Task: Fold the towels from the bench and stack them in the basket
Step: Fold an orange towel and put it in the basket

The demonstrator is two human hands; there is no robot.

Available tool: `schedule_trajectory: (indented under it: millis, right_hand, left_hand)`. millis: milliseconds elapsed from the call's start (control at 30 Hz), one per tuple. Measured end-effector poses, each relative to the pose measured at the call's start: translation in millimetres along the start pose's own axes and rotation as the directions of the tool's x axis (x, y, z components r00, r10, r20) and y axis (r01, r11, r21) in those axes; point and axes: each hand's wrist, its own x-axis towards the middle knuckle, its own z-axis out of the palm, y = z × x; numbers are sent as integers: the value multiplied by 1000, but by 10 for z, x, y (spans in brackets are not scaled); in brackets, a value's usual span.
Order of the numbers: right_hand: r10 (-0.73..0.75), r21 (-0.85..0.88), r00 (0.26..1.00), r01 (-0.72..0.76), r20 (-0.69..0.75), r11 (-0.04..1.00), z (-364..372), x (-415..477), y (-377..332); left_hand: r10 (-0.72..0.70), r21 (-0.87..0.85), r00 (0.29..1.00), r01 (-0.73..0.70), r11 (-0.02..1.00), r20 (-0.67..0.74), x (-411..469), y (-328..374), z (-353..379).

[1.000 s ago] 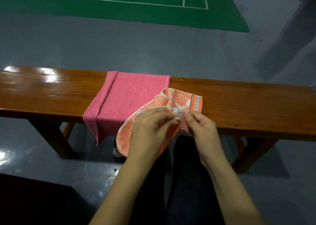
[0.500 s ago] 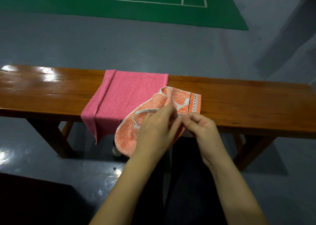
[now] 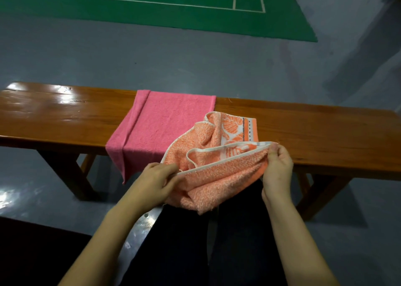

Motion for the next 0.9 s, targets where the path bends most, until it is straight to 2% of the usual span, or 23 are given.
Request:
schedule_trajectory:
  millis: [133, 167, 233, 300, 367, 400, 433, 500, 567, 600, 667, 700, 800, 900]
  right_hand:
    - [-27, -4, 996, 27, -84, 1000, -34, 91, 71]
    - [-25, -15, 995, 24, -93, 1000, -51, 110, 88]
    - [-33, -48, 993, 28, -116, 998, -97, 139, 108]
    - [-46, -58, 991, 39, -127, 998, -131, 156, 130]
    - [-35, -64, 992, 27, -120, 998, -146, 157, 155]
    - [-33, -68, 992, 25, -125, 997, -152, 160, 169]
    - [-32, -66, 990, 23, -136, 998, -164, 170, 187]
    - [-30, -58, 986, 21, -162, 998, -199, 200, 216]
    - [-33, -60, 985, 23, -170, 998, -234, 225, 232]
    - [-35, -62, 985, 25, -169, 998, -245, 230, 237]
    - [-48, -63, 985, 38, -166, 997, -246, 233, 249]
    - [-56, -65, 984, 45, -171, 997, -243, 237, 254]
    - [-57, -68, 982, 46, -183, 997, -251, 235, 254]
    - [-38, -67, 983, 27, -178, 997, -273, 236, 256]
  left_hand:
    - [64, -122, 997, -70, 990, -52, 30, 153, -158]
    - [97, -108, 994, -101, 989, -42, 50, 171, -202]
    - [135, 31, 991, -135, 990, 9, 115, 139, -263]
    - [168, 123, 979, -181, 976, 113, 176, 55, -307]
    - [186, 21, 957, -196, 980, 224, 183, 9, -314]
    - [163, -80, 952, -147, 986, 261, 168, 14, -330]
    - [113, -217, 953, -52, 975, 280, 151, 37, -349]
    - [21, -470, 951, 133, 873, 309, 113, 108, -415]
    - [22, -511, 960, 130, 850, 280, 103, 147, -505]
    - [48, -448, 966, 74, 891, 255, 111, 142, -533]
    - [132, -192, 963, -87, 977, 236, 131, 105, -570]
    - [165, -65, 953, -154, 986, 253, 139, 76, -579]
    - [189, 215, 954, -240, 947, 234, 135, -16, -609]
    - [240, 334, 960, -276, 901, 146, 119, -89, -692]
